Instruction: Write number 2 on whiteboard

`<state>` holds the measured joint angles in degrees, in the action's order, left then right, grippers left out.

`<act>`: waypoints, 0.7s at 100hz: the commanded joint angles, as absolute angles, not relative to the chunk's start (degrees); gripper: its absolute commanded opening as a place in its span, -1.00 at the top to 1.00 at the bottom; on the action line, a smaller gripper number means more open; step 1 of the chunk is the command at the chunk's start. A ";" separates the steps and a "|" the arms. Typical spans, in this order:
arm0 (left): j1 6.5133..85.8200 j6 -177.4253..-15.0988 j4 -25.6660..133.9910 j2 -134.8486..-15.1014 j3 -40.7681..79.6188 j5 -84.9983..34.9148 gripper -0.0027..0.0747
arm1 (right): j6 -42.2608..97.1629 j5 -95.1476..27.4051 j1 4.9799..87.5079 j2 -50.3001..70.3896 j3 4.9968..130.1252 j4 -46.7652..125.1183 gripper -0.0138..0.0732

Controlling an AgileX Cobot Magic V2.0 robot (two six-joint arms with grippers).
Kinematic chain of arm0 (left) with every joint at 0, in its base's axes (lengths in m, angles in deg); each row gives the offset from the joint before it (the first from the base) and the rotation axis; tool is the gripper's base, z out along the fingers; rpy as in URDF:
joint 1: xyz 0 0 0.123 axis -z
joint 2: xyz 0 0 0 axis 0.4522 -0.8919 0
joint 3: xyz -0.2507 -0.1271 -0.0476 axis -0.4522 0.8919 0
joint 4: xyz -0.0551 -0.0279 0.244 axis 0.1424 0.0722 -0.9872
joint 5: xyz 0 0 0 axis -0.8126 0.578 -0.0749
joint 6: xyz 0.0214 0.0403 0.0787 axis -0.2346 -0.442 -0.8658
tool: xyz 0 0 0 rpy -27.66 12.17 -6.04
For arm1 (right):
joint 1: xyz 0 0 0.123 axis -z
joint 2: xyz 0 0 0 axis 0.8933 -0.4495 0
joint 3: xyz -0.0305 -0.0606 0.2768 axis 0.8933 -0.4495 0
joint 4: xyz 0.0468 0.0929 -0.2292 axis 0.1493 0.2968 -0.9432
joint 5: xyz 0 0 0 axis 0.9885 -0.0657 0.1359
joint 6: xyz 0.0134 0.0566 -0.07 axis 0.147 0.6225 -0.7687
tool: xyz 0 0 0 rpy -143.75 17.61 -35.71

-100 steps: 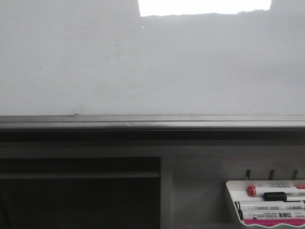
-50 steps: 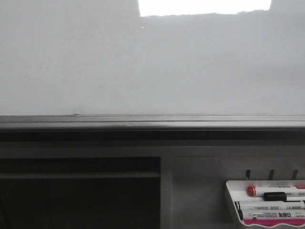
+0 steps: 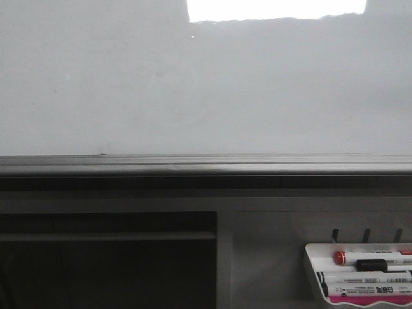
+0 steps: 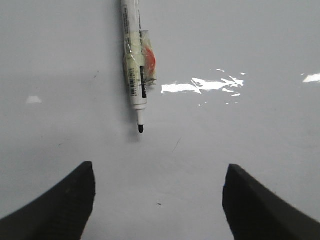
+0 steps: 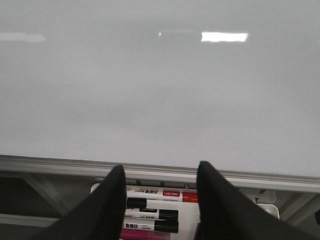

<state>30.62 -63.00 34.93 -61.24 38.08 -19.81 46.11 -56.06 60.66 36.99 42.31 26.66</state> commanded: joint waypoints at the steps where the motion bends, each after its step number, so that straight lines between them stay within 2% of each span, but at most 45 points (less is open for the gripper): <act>1: 30.57 -62.48 35.14 -65.48 33.69 -24.85 -0.34 | 45.68 -51.68 60.90 36.36 44.22 26.15 0.00; 25: 30.57 -62.48 34.89 -77.27 26.55 -25.99 -0.17 | 45.68 -52.46 60.90 36.36 44.22 26.15 0.00; 46: 28.78 -62.48 32.70 -82.01 21.60 -25.82 -0.02 | 45.68 -53.33 60.90 36.36 44.22 26.15 0.00; 70: 26.06 -62.48 34.32 -82.97 20.87 -25.93 -0.01 | 45.68 -53.45 60.90 36.36 44.22 26.15 0.00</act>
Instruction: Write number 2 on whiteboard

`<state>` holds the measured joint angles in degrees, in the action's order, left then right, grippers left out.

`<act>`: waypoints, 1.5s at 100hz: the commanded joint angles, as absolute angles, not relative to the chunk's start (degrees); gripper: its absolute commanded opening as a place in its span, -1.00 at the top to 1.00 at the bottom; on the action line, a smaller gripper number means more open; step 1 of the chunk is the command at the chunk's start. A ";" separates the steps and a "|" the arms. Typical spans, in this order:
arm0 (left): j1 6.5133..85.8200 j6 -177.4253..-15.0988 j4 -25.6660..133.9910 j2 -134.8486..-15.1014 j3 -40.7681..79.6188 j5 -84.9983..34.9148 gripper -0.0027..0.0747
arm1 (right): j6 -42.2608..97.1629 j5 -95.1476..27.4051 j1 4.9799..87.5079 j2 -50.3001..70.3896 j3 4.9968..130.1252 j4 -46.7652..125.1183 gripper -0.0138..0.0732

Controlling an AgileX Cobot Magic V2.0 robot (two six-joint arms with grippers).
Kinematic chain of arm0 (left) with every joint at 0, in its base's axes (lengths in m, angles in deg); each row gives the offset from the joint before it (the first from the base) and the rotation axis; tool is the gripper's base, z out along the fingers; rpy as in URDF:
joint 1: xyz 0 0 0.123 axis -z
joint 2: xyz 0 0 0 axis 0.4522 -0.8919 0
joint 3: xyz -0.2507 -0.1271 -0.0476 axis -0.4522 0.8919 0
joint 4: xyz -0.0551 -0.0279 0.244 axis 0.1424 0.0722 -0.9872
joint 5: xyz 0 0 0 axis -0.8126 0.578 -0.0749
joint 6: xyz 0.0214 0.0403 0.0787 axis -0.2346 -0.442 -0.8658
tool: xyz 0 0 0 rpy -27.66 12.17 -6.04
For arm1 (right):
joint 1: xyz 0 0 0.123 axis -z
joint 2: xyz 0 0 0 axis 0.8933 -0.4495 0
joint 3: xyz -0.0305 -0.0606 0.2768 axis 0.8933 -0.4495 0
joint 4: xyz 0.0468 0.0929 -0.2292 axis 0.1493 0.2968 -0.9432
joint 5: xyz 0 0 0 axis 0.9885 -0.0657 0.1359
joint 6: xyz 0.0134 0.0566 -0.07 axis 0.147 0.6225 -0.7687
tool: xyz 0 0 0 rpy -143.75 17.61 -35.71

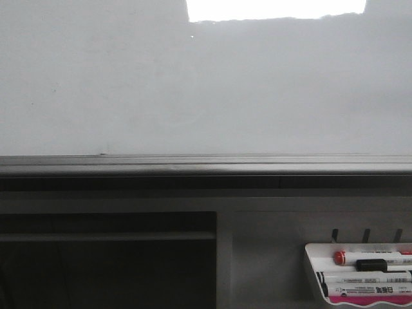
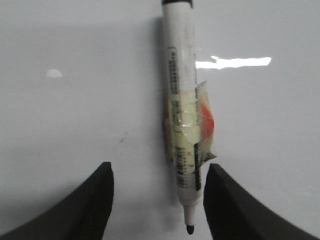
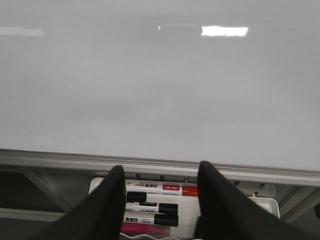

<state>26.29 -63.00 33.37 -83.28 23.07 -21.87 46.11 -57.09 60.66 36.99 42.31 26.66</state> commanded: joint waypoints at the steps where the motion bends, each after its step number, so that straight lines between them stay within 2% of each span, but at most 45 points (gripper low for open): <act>1: 26.06 -62.48 34.32 -83.05 20.87 -25.93 -0.01 | 45.68 -53.45 60.90 36.36 44.22 26.15 0.00; 66: 26.06 -62.48 34.52 -89.64 17.60 -26.05 0.00 | 45.68 -53.55 60.90 36.36 44.22 26.25 0.00; 73: 26.06 -62.48 34.52 -89.43 17.60 -25.94 0.13 | 45.68 -53.55 60.90 36.36 44.22 26.25 0.00; 95: 26.06 -62.48 34.52 -89.43 17.60 -25.15 0.72 | 45.68 -53.55 60.90 36.36 44.22 26.25 0.00; 106: 26.06 -62.48 34.52 -89.43 17.60 -24.46 0.88 | 45.68 -53.55 60.90 36.36 44.22 26.25 0.00; 117: 26.06 -63.20 34.41 -88.59 17.60 -21.94 0.98 | 45.68 -53.55 60.90 36.36 44.22 26.41 0.00; 131: 27.31 -68.13 34.41 -85.17 17.46 -16.05 0.98 | 45.68 -54.54 60.55 36.36 45.42 29.91 0.00; 150: 36.06 -76.21 34.41 -79.62 17.23 -5.25 0.98 | 41.51 -61.21 58.29 32.04 49.84 35.13 0.00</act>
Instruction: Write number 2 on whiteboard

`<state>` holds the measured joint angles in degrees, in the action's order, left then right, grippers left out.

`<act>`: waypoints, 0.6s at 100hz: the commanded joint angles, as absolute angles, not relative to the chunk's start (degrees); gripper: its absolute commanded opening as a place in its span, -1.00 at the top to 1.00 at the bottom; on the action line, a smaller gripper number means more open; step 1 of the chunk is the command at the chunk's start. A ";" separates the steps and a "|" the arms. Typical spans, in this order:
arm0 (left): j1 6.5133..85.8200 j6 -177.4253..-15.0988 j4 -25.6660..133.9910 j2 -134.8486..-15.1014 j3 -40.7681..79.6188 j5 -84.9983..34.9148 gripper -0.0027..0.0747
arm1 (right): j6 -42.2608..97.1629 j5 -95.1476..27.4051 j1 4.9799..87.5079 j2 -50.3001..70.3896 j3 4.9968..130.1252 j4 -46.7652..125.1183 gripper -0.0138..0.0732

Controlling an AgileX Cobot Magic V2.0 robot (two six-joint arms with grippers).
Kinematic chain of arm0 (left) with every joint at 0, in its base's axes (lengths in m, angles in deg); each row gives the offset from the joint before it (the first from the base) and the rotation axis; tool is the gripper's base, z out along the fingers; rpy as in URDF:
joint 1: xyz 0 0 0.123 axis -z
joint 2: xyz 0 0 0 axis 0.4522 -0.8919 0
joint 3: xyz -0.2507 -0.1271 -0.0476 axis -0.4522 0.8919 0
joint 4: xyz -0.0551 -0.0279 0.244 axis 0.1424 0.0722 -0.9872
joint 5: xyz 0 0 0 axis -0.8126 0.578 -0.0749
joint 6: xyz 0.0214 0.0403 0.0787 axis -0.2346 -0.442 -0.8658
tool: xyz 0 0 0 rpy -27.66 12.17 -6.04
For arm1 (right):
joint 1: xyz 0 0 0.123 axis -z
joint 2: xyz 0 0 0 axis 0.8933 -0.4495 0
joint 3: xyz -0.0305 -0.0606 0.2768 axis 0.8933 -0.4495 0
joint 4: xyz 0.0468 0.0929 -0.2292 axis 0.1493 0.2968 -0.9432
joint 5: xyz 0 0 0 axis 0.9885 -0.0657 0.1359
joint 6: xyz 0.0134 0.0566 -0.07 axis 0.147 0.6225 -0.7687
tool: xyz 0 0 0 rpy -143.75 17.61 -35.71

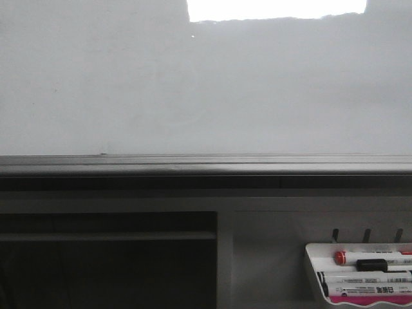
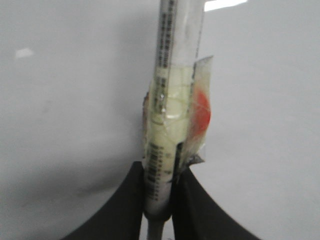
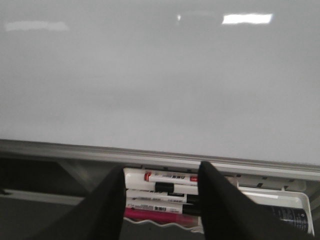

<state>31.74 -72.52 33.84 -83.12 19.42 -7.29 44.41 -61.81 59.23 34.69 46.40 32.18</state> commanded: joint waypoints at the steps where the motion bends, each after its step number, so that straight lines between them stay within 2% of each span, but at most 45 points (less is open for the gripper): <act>1: 36.98 -76.83 34.41 -79.47 17.10 -4.78 0.98 | 41.16 -61.80 58.19 31.79 50.21 35.38 0.00; 32: 59.18 -79.21 34.64 -77.85 16.81 13.44 0.98 | 20.64 -71.79 52.01 18.55 57.77 52.38 0.00; 60: 77.68 -79.21 36.63 -78.23 16.81 13.75 0.98 | 5.04 -82.09 45.49 7.87 63.91 62.17 0.00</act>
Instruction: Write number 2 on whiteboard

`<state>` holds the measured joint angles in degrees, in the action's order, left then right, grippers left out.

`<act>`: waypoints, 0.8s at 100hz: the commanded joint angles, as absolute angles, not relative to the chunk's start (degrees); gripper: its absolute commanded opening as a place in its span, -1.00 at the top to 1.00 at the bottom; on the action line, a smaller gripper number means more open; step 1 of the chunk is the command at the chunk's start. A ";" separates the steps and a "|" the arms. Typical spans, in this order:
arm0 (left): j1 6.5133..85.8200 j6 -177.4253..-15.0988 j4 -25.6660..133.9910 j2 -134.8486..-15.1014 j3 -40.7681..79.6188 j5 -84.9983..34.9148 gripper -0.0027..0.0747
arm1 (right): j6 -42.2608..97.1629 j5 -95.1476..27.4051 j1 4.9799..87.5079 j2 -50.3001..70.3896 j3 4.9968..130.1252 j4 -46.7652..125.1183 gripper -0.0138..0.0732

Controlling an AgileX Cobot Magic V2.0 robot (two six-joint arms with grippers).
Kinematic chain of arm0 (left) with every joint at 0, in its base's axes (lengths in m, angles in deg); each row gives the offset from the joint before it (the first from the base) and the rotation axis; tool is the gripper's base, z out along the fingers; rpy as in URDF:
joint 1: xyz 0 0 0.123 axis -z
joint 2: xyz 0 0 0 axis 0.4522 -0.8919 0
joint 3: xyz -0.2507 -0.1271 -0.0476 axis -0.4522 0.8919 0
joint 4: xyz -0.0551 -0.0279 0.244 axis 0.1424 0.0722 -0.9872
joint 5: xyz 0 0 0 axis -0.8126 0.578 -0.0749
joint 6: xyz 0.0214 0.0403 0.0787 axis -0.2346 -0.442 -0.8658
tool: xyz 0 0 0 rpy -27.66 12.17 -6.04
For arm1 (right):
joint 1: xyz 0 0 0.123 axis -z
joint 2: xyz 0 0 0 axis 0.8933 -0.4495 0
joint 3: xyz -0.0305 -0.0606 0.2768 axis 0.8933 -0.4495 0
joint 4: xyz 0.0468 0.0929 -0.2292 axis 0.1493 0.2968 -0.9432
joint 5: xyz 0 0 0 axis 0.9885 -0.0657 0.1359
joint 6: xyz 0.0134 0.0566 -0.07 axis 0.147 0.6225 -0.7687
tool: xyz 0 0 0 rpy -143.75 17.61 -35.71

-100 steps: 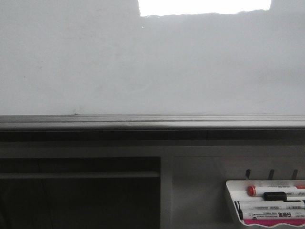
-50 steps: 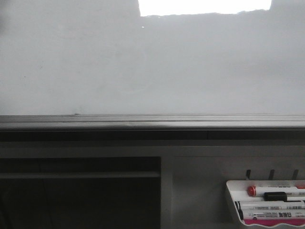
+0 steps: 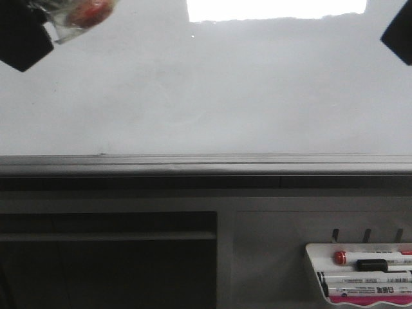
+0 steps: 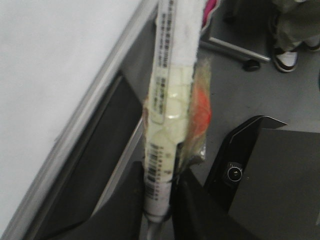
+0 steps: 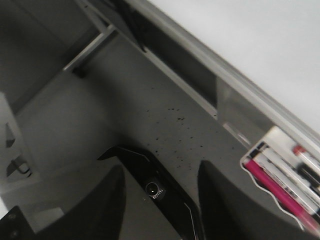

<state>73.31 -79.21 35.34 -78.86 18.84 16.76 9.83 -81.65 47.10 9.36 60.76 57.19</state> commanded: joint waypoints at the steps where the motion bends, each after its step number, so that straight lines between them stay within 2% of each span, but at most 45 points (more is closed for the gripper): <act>1: 78.36 -79.21 36.57 -78.23 16.81 13.63 0.98 | 4.25 -82.22 45.12 7.70 64.02 62.70 0.00; 27: 85.63 -79.21 36.70 -78.23 16.81 10.62 0.98 | -8.83 -85.72 38.21 5.46 67.83 69.81 0.00; 57: 86.37 -79.21 37.97 -78.23 16.81 8.79 0.98 | -12.65 -85.49 31.60 5.20 72.78 68.97 0.00; 80: 86.37 -79.21 37.97 -78.23 16.81 8.79 0.98 | -11.79 -89.41 30.57 1.03 77.76 68.32 0.00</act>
